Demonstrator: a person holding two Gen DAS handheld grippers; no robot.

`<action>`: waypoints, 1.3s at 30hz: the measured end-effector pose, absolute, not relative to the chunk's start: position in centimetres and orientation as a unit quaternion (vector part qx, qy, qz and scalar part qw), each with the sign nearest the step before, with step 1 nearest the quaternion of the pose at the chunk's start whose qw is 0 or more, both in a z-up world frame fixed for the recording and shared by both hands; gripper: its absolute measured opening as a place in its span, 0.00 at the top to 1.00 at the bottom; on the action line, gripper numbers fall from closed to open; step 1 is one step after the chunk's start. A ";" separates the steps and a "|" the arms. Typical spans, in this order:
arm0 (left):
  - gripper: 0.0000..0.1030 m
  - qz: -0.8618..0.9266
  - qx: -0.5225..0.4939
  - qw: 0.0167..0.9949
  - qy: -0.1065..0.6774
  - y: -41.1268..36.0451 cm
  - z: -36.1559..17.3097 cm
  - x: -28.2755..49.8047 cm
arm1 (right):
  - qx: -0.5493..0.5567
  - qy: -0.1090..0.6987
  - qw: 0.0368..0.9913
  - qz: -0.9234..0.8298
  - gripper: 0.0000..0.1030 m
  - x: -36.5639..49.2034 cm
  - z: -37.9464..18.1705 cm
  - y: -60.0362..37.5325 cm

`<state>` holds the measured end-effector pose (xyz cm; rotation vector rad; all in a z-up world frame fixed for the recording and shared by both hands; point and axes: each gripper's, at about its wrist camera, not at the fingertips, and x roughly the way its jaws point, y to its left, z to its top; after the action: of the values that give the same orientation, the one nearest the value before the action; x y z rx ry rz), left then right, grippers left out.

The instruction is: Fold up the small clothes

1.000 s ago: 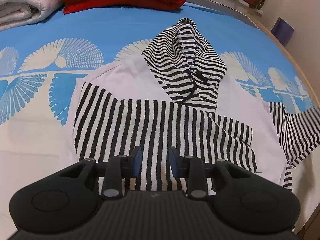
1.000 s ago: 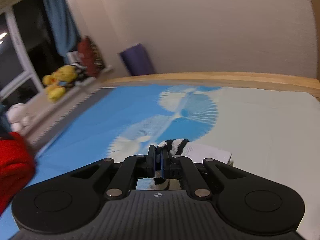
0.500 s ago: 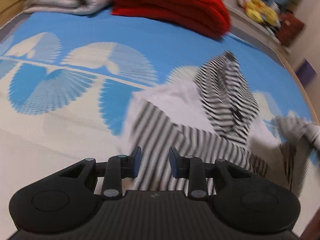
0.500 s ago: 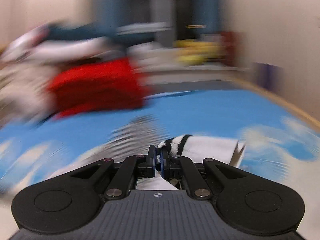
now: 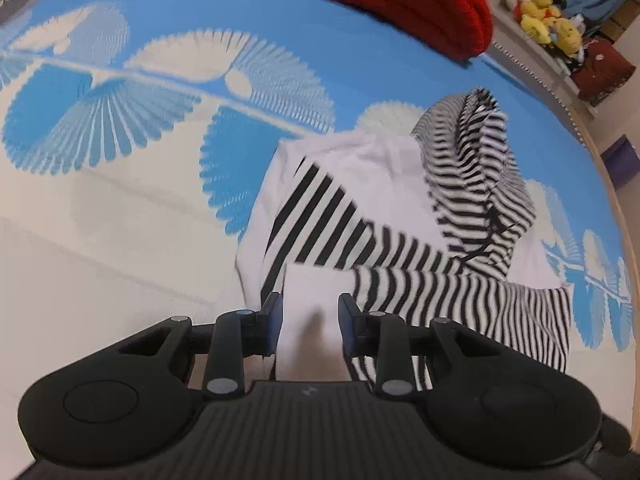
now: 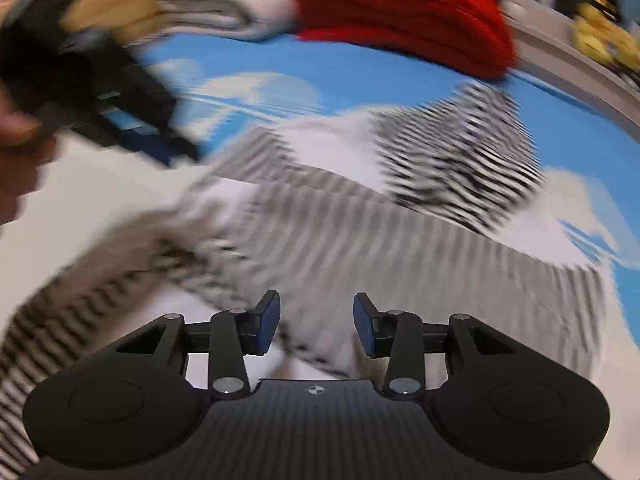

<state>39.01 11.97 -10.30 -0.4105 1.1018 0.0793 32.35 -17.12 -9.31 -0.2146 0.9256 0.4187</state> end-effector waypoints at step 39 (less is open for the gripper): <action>0.97 0.045 -0.185 0.840 0.508 11.4 -10.3 38.6 | 0.119 0.484 0.866 -0.041 0.70 35.9 -10.2 -33.0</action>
<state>38.64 11.40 -10.35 -0.3909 1.0750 0.0943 35.91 -33.00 -10.18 0.2493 1.0144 -0.0869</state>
